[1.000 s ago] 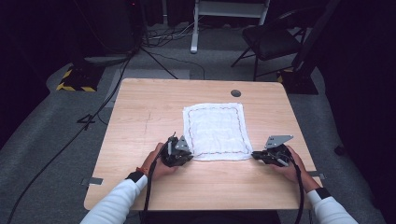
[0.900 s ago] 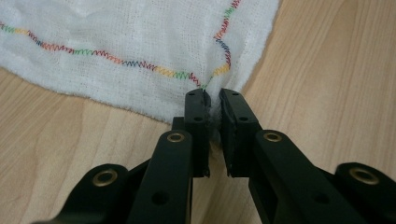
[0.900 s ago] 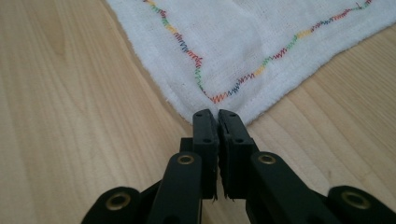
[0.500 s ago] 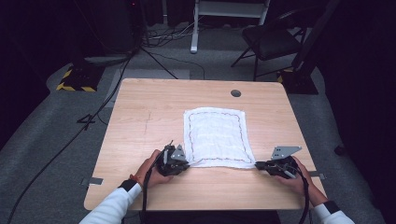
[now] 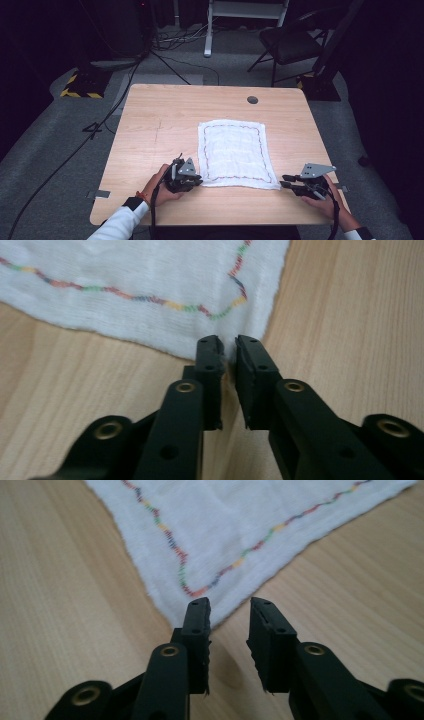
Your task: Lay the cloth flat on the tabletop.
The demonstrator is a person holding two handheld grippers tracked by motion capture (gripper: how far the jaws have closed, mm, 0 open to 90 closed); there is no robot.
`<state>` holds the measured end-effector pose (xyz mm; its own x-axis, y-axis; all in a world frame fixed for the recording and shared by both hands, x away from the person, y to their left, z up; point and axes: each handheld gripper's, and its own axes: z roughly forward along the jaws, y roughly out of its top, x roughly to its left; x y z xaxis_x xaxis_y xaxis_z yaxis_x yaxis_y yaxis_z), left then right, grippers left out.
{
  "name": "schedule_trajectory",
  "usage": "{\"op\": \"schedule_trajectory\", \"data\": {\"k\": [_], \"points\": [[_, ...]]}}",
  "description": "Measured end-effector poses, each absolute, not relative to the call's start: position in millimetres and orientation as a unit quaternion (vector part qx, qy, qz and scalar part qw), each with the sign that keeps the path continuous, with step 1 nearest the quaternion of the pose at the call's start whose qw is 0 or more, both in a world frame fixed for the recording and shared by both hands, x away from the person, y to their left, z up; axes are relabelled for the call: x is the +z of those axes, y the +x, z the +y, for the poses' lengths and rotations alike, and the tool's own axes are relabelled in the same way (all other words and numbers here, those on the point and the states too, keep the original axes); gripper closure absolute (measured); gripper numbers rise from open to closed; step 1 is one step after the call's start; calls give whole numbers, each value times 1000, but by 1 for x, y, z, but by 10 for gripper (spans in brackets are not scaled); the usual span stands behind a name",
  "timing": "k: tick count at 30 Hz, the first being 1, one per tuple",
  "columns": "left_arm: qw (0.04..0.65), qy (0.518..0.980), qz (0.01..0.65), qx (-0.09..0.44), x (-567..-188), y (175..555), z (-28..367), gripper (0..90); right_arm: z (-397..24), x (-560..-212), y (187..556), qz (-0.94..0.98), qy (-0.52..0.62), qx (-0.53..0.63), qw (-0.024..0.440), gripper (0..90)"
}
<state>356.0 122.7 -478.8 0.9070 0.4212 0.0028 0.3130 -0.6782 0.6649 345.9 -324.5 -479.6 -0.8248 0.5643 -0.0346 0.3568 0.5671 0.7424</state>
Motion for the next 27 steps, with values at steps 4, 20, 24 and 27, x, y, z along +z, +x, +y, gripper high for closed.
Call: {"op": "schedule_trajectory", "data": {"k": [4,20,24,27], "points": [[363,899,228,86,-475,364,128,574,-330,-476,353,864,286,383,160,610],[368,874,291,126,-460,422,125,214,-334,-462,415,833,351,376,204,427],[354,871,306,149,-461,441,120,212,-324,-455,435,828,355,381,210,425],[348,868,319,155,-462,456,119,212,-316,-451,453,821,363,386,213,433]]}}
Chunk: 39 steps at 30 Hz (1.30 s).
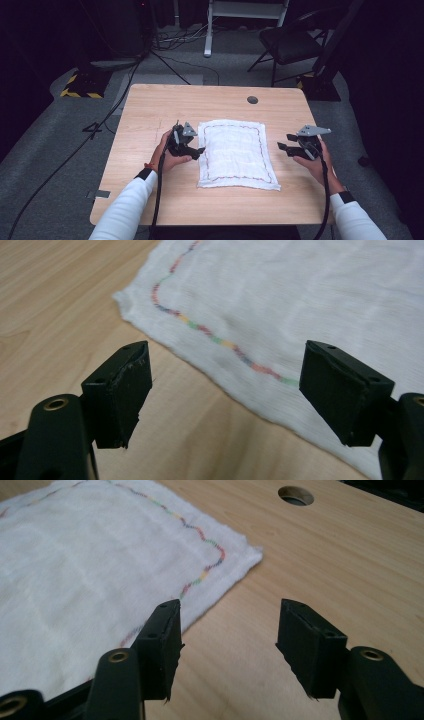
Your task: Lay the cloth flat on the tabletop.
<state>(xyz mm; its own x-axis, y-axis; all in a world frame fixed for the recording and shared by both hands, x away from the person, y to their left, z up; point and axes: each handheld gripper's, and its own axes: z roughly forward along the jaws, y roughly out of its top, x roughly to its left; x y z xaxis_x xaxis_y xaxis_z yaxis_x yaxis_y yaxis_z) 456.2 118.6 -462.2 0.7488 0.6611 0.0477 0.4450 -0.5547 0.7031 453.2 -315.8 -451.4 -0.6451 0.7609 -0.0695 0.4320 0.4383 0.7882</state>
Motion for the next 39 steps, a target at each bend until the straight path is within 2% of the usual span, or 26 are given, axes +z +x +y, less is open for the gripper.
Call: {"op": "schedule_trajectory", "data": {"k": [10,18,24,39], "points": [[338,853,361,167,-469,501,114,214,-288,-449,502,815,378,381,220,452],[329,844,387,174,-479,521,118,231,-267,-457,515,820,378,371,214,462],[340,825,422,163,-487,542,123,238,-222,-461,490,849,311,392,172,475],[326,824,435,160,-497,560,98,226,-114,-468,409,894,136,421,66,472]]}}
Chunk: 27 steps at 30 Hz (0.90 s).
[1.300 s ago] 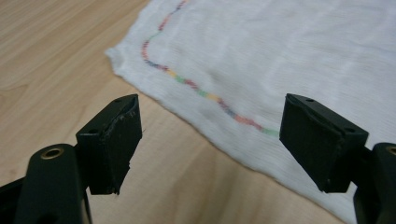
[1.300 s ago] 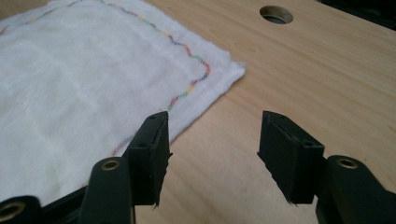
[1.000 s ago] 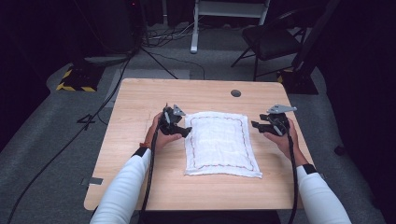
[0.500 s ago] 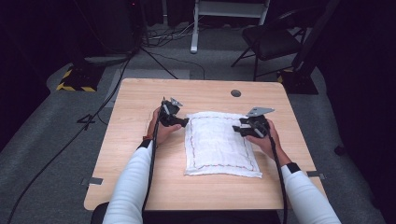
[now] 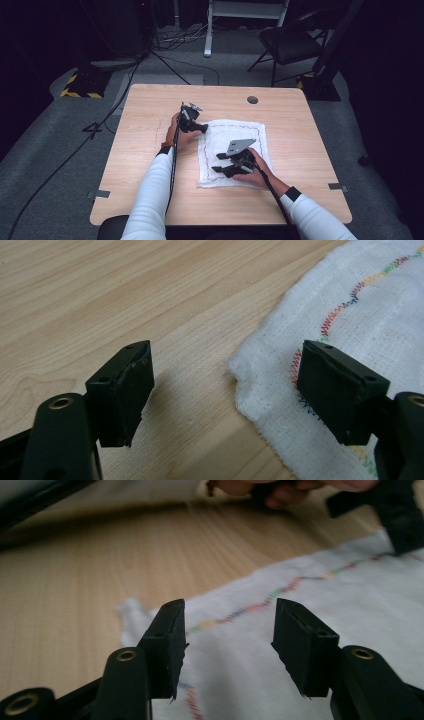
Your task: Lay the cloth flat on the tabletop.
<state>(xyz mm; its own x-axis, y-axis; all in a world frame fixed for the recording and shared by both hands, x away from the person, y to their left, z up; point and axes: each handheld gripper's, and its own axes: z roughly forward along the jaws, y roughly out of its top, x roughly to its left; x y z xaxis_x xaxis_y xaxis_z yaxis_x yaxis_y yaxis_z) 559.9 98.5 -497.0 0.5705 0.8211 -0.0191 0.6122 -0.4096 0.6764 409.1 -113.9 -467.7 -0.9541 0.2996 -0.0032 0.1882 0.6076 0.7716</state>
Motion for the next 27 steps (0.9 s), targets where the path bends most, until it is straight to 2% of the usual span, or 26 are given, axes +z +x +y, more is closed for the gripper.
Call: {"op": "schedule_trajectory", "data": {"k": [9,13,14,18,21,27], "points": [[333,820,440,153,-499,561,100,216,-82,-477,379,905,81,417,25,468],[335,820,438,155,-500,561,100,221,-75,-487,373,914,72,399,25,478],[340,822,431,152,-499,560,101,245,-74,-488,373,914,75,397,26,494],[352,830,408,143,-498,558,99,499,-68,-493,371,921,74,378,55,571],[350,836,399,136,-496,559,97,595,-66,-495,373,919,91,379,64,632],[354,842,388,123,-495,559,96,763,-66,-494,375,918,107,372,84,821]]}}
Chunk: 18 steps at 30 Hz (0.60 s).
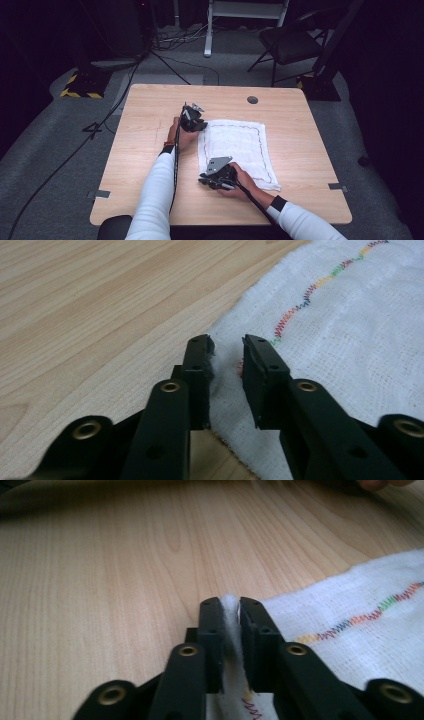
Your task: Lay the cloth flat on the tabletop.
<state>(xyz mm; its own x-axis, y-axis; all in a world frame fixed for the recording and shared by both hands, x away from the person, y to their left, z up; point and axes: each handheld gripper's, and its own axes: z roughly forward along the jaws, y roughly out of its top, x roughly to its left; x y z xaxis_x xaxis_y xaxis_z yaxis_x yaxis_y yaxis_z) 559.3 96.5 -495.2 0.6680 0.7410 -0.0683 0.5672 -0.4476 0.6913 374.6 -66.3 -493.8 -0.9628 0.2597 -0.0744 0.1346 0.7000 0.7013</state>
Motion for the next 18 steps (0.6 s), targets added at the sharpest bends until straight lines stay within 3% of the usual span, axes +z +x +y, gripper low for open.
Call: {"op": "schedule_trajectory", "data": {"k": [4,18], "points": [[356,845,381,118,-495,559,98,831,-68,-493,374,918,111,370,88,855],[347,852,369,133,-483,560,106,854,-67,-487,375,913,103,383,95,863]]}}
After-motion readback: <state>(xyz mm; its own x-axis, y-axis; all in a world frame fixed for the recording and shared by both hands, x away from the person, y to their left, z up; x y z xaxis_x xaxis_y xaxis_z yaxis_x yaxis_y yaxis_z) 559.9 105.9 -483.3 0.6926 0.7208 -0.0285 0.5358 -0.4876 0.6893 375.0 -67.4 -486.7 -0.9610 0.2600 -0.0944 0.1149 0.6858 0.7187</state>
